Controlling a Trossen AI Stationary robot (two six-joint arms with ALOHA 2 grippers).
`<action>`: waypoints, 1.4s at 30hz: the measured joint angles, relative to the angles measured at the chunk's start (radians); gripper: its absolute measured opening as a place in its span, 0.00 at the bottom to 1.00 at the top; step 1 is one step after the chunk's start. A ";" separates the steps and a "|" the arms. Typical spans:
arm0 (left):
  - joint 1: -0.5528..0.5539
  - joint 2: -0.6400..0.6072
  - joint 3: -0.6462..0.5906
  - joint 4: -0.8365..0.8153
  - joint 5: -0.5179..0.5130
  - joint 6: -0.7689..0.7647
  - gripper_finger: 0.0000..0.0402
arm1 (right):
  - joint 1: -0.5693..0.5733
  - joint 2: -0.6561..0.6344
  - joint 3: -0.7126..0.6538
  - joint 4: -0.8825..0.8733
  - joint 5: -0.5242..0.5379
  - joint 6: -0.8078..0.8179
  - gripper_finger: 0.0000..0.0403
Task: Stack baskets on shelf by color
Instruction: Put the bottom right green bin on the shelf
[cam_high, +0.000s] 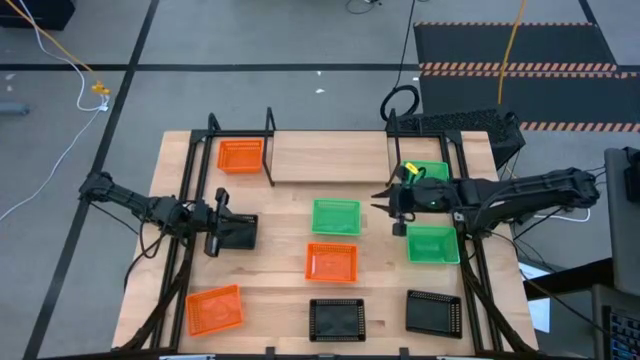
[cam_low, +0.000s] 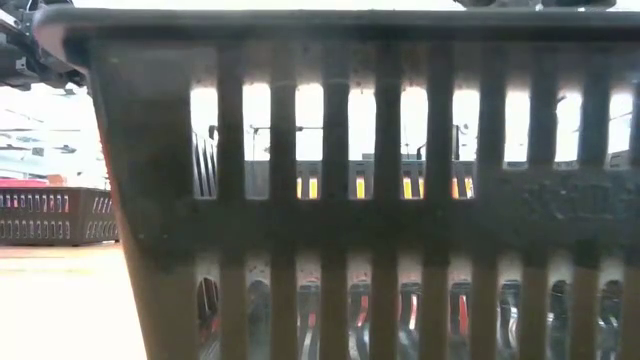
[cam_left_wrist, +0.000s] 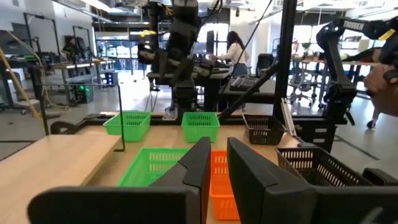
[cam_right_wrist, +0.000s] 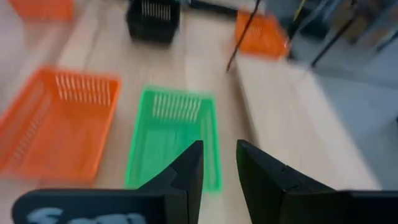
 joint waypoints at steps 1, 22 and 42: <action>0.000 0.000 0.000 0.001 0.000 -0.001 0.14 | 0.002 0.008 0.017 -0.066 0.000 0.020 0.22; 0.000 0.000 0.000 0.220 -0.046 0.046 0.14 | 0.268 0.254 0.213 -1.091 -0.238 0.462 0.22; 0.001 0.025 0.000 0.181 -0.321 -0.059 0.14 | 0.379 0.190 0.072 -0.642 -0.146 0.887 0.22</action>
